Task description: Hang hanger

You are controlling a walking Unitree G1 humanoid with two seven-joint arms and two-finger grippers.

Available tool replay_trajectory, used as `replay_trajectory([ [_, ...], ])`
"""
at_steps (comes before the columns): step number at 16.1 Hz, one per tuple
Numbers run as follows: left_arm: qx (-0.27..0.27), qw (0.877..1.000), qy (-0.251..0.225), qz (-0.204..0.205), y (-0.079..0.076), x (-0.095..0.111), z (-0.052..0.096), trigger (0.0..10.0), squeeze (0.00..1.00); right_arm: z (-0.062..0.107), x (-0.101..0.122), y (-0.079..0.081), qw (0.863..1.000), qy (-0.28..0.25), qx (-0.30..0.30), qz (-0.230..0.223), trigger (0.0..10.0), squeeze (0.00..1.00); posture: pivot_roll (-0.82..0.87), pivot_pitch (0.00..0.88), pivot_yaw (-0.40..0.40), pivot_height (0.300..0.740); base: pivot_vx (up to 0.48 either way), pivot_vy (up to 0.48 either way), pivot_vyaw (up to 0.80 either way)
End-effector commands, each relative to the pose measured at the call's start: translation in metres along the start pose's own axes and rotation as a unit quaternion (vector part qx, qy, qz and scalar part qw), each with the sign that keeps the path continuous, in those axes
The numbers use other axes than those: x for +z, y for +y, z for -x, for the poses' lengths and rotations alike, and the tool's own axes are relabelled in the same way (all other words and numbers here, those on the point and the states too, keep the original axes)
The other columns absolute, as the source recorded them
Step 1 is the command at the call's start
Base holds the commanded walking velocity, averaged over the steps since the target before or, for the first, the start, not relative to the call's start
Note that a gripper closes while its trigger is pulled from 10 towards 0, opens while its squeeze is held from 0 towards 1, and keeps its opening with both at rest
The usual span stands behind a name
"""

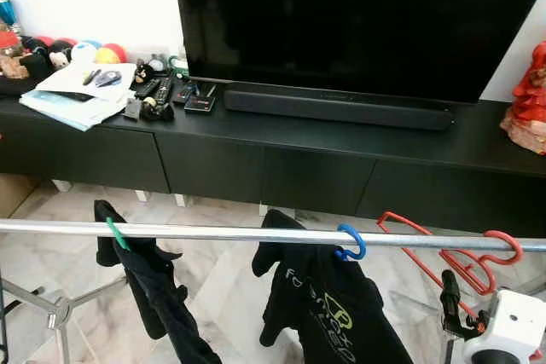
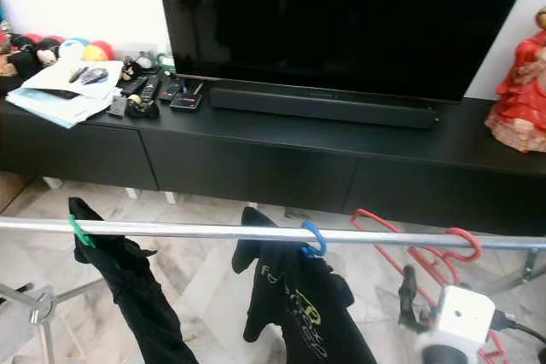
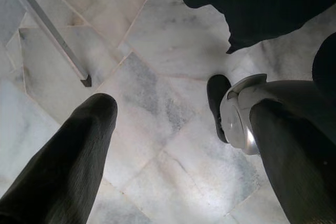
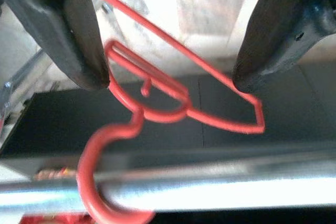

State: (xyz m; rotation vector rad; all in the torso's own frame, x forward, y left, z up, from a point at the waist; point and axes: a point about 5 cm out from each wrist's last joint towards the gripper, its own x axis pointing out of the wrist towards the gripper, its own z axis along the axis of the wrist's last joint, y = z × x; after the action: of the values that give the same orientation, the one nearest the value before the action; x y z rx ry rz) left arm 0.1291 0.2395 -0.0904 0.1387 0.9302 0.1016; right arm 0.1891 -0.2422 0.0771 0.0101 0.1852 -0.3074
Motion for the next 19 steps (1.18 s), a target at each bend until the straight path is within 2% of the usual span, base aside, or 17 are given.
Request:
replay_trajectory([
  [1, -0.001, 1.0, 0.01, -0.008, -0.002, -0.006, 0.002, 10.0, 0.0, 0.004, -0.004, 0.001, 0.998, 0.047, 0.052, -0.001, 10.0, 0.0, -0.11, 0.071, -0.042, 0.721, 0.0, 0.0, 0.0],
  [2, -0.003, 1.0, 0.009, -0.007, -0.003, -0.006, 0.001, 10.0, 0.0, 0.007, -0.007, 0.004, 0.992, 0.072, 0.101, 0.009, 10.0, 0.0, -0.11, 0.072, -0.042, 0.721, 0.0, 0.0, 0.0],
  [3, -0.006, 1.0, 0.007, -0.009, -0.004, -0.004, 0.001, 10.0, 0.0, 0.013, -0.008, 0.013, 0.975, 0.097, 0.197, 0.026, 10.0, 0.0, -0.11, 0.076, -0.042, 0.721, 0.0, 0.0, 0.0],
  [4, -0.01, 1.0, 0.004, -0.012, -0.005, -0.002, 0.0, 10.0, 0.0, 0.02, -0.003, 0.024, 0.954, 0.101, 0.28, 0.027, 10.0, 0.0, -0.11, 0.077, -0.042, 0.721, 0.0, 0.0, 0.0],
  [5, -0.012, 1.0, 0.003, -0.014, -0.006, -0.001, 0.0, 10.0, 0.0, 0.024, 0.002, 0.03, 0.94, 0.102, 0.325, 0.018, 10.0, 0.0, -0.11, 0.079, -0.044, 0.721, 0.0, 0.0, 0.0],
  [6, -0.012, 1.0, 0.002, -0.014, -0.006, -0.001, 0.0, 10.0, 0.0, 0.024, 0.005, 0.032, 0.935, 0.104, 0.338, 0.009, 10.0, 0.0, -0.11, 0.079, -0.044, 0.721, 0.0, 0.0, 0.0],
  [7, -0.014, 1.0, 0.002, -0.015, -0.007, -0.001, 0.0, 10.0, 0.0, 0.02, 0.012, 0.035, 0.93, 0.093, 0.356, 0.004, 10.0, 0.42, -0.11, 0.082, -0.045, 0.721, 0.0, 0.0, 0.0],
  [8, -0.015, 1.0, 0.002, -0.016, -0.008, -0.002, 0.0, 10.0, 0.0, 0.015, 0.017, 0.038, 0.925, 0.086, 0.37, 0.006, 10.0, 1.0, -0.1, 0.081, -0.046, 0.721, 0.0, 0.0, 0.0],
  [10, -0.017, 1.0, 0.004, -0.015, -0.009, -0.002, 0.0, 10.0, 0.0, 0.009, 0.012, 0.043, 0.92, 0.095, 0.38, 0.028, 10.0, 1.0, -0.1, 0.082, -0.046, 0.721, 0.0, 0.0, 0.0],
  [11, -0.017, 1.0, 0.005, -0.016, -0.01, -0.002, 0.0, 10.0, 0.0, 0.003, 0.005, 0.047, 0.919, 0.105, 0.376, 0.057, 10.0, 1.0, -0.1, 0.082, -0.046, 0.721, 0.0, 0.0, 0.0],
  [12, -0.016, 1.0, 0.005, -0.015, -0.01, -0.002, 0.0, 10.0, 0.0, -0.001, 0.001, 0.051, 0.916, 0.106, 0.382, 0.065, 10.0, 0.0, -0.09, 0.083, -0.045, 0.721, 0.0, 0.0, 0.0],
  [15, -0.016, 1.0, 0.005, -0.015, -0.01, -0.002, 0.0, 10.0, 0.0, -0.012, -0.01, 0.064, 0.907, 0.115, 0.395, 0.089, 10.0, 0.0, -0.08, 0.083, -0.045, 0.721, 0.0, 0.0, 0.0],
  [19, -0.017, 1.0, 0.007, -0.013, -0.012, -0.003, 0.0, 10.0, 0.0, -0.027, -0.014, 0.072, 0.907, 0.111, 0.394, 0.099, 10.0, 0.0, -0.08, 0.085, -0.045, 0.721, 0.0, 0.0, 0.0],
])
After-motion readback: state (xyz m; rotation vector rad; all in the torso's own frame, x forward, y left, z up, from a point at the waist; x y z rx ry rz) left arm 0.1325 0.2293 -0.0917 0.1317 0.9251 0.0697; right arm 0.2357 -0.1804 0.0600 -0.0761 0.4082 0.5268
